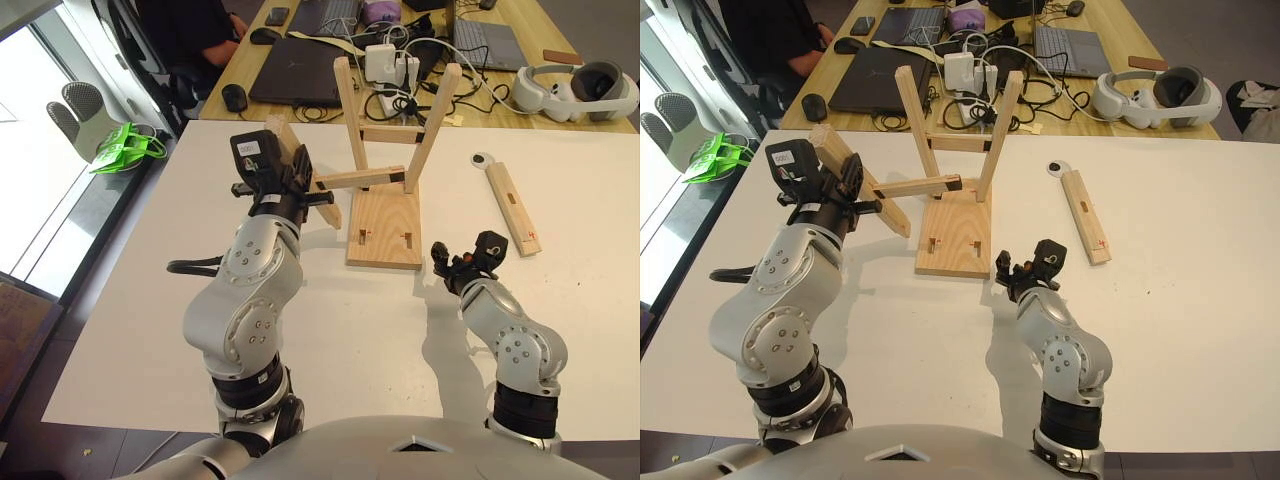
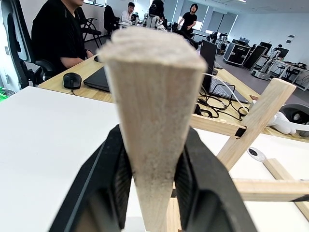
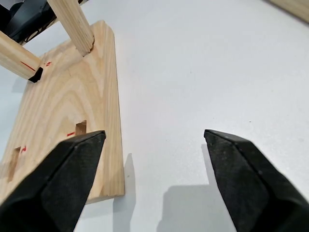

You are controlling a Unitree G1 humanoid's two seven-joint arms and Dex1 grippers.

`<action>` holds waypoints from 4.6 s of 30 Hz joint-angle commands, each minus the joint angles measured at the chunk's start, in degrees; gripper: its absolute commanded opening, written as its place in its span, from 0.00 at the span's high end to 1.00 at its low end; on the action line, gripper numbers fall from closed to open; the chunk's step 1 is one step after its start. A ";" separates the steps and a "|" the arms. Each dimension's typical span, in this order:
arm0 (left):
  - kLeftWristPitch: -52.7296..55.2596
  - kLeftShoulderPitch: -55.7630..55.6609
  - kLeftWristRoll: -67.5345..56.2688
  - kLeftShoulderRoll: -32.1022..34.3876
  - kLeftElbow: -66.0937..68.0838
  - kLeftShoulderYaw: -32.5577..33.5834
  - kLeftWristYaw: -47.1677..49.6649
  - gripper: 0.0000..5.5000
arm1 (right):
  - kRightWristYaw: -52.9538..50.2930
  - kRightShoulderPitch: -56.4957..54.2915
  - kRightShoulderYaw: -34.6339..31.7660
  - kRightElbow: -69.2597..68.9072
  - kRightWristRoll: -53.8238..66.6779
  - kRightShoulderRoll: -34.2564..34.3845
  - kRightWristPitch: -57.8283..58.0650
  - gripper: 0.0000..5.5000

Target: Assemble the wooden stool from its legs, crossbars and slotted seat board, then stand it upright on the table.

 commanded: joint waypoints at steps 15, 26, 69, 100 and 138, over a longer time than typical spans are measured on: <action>-0.44 -2.11 -0.22 -3.72 0.81 1.52 -0.77 0.81 | -5.16 -4.11 4.94 4.63 11.60 10.68 -2.98 0.31; -0.27 -2.17 -0.04 -3.99 0.72 1.50 -0.73 0.81 | -6.38 -3.77 6.91 4.87 14.76 9.12 -4.88 0.31; -6.41 -0.70 2.01 -5.04 2.99 -0.90 0.40 0.81 | -6.80 -5.38 7.86 5.89 14.61 4.57 -7.40 0.31; -6.52 3.13 -5.97 -12.73 5.94 -0.42 6.82 0.81 | -6.62 -4.72 8.75 6.66 9.50 6.37 -11.51 0.31; -2.84 9.08 -30.98 -6.21 2.81 3.33 20.02 0.81 | -6.95 -4.03 8.15 6.83 7.29 6.43 -14.55 0.31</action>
